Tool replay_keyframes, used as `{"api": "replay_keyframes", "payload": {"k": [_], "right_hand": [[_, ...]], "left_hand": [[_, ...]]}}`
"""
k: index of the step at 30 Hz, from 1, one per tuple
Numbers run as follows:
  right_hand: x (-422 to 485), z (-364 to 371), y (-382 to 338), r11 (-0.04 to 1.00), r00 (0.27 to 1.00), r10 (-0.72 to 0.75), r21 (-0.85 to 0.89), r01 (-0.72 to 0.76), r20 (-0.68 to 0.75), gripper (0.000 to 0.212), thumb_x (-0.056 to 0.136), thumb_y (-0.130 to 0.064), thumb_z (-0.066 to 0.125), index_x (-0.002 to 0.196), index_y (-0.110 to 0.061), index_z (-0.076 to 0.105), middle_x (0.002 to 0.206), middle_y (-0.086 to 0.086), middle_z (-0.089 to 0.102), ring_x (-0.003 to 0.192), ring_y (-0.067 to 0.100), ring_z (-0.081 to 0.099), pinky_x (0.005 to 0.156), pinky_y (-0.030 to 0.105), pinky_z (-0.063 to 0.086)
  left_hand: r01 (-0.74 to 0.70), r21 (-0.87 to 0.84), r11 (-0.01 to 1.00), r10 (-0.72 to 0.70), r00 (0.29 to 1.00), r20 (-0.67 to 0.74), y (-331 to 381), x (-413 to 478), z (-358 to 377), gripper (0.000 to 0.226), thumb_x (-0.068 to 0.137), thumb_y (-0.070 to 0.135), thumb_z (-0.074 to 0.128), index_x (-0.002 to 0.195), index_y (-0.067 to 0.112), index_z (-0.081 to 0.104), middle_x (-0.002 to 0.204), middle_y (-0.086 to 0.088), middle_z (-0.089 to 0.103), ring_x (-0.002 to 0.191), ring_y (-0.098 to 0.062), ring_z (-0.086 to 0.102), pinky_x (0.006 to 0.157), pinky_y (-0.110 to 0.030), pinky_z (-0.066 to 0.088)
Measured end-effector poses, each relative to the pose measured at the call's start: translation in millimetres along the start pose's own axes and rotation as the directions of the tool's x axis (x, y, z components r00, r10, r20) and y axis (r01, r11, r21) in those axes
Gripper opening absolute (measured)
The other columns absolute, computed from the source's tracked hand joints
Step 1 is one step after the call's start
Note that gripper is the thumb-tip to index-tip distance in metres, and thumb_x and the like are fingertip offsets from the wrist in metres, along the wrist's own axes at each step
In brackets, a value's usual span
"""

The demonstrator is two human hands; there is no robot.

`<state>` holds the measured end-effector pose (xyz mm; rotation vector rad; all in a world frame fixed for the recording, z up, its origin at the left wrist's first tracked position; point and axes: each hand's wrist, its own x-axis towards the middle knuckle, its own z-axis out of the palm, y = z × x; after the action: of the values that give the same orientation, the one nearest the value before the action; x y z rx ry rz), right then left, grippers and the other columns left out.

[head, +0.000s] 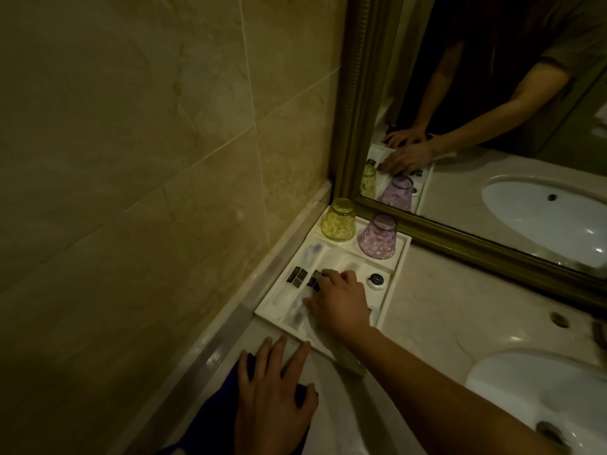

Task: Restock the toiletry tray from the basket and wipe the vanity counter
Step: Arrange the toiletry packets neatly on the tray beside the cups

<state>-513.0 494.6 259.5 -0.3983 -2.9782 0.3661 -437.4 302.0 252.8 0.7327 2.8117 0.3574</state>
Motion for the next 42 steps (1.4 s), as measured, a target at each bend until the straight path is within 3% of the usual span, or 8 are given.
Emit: {"api": "replay_keyframes", "payload": {"k": [8, 15, 18, 28, 32, 35, 39, 42], "right_hand": [[-5.1, -6.8, 3.8, 0.998, 0.999, -0.038, 0.057, 0.037, 0.03, 0.057, 0.08, -0.061, 0.058, 0.13, -0.033, 0.056, 0.142, -0.009, 0.047, 0.124, 0.022, 0.04, 0.094, 0.039, 0.039], [-8.7, -2.7, -11.7, 0.964, 0.965, -0.259, 0.07, 0.255, 0.052, 0.049, 0.092, -0.061, 0.038, 0.132, -0.038, 0.053, 0.149, -0.005, 0.043, 0.141, 0.026, 0.03, 0.112, 0.051, 0.028], [-7.9, 3.1, -11.4, 0.966, 0.961, -0.257, 0.062, 0.252, 0.105, 0.05, 0.095, -0.063, 0.026, 0.128, -0.038, 0.054, 0.151, -0.004, 0.041, 0.145, 0.026, 0.023, 0.115, 0.054, 0.016], [-7.0, 0.5, -9.0, 0.971, 0.969, -0.217, 0.131, 0.201, 0.119, 0.056, 0.095, -0.063, 0.027, 0.139, -0.035, 0.048, 0.159, -0.003, 0.029, 0.148, 0.026, 0.015, 0.118, 0.053, 0.013], [-20.4, -2.3, -7.3, 0.971, 0.982, -0.181, 0.148, 0.187, -0.058, 0.045, 0.095, -0.05, 0.04, 0.125, -0.024, 0.06, 0.145, 0.003, 0.047, 0.134, 0.025, 0.04, 0.11, 0.045, 0.035], [-28.0, -2.0, -8.6, 0.968, 0.975, -0.211, 0.125, 0.219, -0.07, 0.035, 0.093, -0.044, 0.047, 0.109, -0.019, 0.065, 0.133, 0.004, 0.055, 0.118, 0.023, 0.052, 0.1, 0.04, 0.042], [-25.7, -7.4, -6.5, 0.945, 0.979, -0.193, 0.255, 0.204, -0.071, 0.029, 0.094, -0.03, 0.051, 0.116, -0.019, 0.067, 0.134, 0.004, 0.058, 0.119, 0.024, 0.054, 0.101, 0.04, 0.044], [-13.2, -17.1, 5.5, 0.932, 0.946, -0.324, 0.16, 0.325, -0.033, 0.044, 0.088, -0.012, 0.059, 0.132, -0.017, 0.06, 0.141, 0.003, 0.056, 0.13, 0.026, 0.048, 0.105, 0.04, 0.042]], "left_hand": [[0.006, 0.018, 1.0, -0.006, 1.0, 0.012, 0.4, 0.1, -0.8, 0.072, 0.069, 0.058, 0.057, 0.138, 0.044, 0.043, 0.138, -0.001, 0.056, 0.131, -0.026, 0.048, 0.108, -0.057, 0.021], [-0.001, 0.031, 1.0, 0.002, 1.0, -0.007, 2.3, 0.1, -3.8, 0.071, 0.064, 0.059, 0.063, 0.131, 0.04, 0.055, 0.135, -0.002, 0.06, 0.127, -0.027, 0.053, 0.105, -0.056, 0.022], [0.001, 0.033, 0.999, 0.0, 1.0, -0.011, 2.9, -0.3, -4.5, 0.07, 0.063, 0.058, 0.064, 0.13, 0.04, 0.056, 0.135, -0.002, 0.06, 0.127, -0.027, 0.053, 0.106, -0.056, 0.022], [0.01, 0.027, 1.0, -0.01, 1.0, 0.004, 3.0, 0.4, -4.9, 0.069, 0.064, 0.057, 0.059, 0.131, 0.04, 0.056, 0.134, -0.002, 0.06, 0.127, -0.027, 0.052, 0.105, -0.058, 0.026], [0.022, 0.023, 0.999, -0.022, 1.0, 0.001, 2.6, 1.3, -2.8, 0.068, 0.064, 0.058, 0.061, 0.13, 0.042, 0.056, 0.134, -0.001, 0.06, 0.128, -0.026, 0.051, 0.105, -0.058, 0.028], [0.014, 0.035, 0.999, -0.013, 1.0, -0.011, 2.0, 2.0, -2.1, 0.068, 0.063, 0.059, 0.062, 0.129, 0.042, 0.056, 0.133, -0.002, 0.061, 0.127, -0.027, 0.052, 0.105, -0.057, 0.023], [0.01, 0.034, 0.999, -0.009, 1.0, -0.015, 2.5, 1.0, -3.9, 0.069, 0.067, 0.058, 0.059, 0.134, 0.043, 0.051, 0.136, -0.001, 0.058, 0.13, -0.026, 0.05, 0.107, -0.056, 0.021], [0.011, 0.025, 1.0, -0.01, 1.0, -0.005, 2.2, 0.3, -4.5, 0.069, 0.069, 0.058, 0.058, 0.136, 0.044, 0.048, 0.138, -0.001, 0.057, 0.131, -0.025, 0.048, 0.108, -0.056, 0.02]]}}
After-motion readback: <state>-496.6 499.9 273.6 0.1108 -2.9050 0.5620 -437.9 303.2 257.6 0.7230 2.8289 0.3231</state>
